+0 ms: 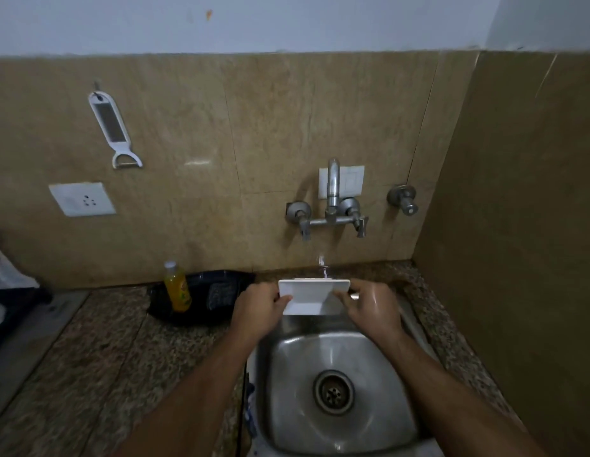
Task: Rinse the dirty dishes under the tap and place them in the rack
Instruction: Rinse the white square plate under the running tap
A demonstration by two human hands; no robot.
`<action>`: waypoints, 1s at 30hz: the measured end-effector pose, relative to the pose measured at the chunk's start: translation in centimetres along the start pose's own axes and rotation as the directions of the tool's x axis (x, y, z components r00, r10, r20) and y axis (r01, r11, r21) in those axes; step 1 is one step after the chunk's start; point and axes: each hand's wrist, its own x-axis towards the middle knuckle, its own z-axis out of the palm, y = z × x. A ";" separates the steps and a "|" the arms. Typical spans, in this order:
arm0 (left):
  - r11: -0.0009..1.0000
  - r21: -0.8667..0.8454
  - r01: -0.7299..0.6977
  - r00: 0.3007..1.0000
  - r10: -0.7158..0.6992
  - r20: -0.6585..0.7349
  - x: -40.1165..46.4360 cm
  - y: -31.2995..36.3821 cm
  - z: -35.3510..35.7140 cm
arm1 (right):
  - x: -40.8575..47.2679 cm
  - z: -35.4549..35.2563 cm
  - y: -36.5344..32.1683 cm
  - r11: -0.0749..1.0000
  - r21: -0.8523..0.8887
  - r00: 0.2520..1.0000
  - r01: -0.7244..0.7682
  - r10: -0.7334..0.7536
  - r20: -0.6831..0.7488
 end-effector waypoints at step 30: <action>0.973 -0.230 -0.017 0.997 -0.001 -0.077 0.7 -0.5 -0.1 | -0.1 0.4 -0.4 0.998 0.059 0.999 0.035 -0.032 -0.036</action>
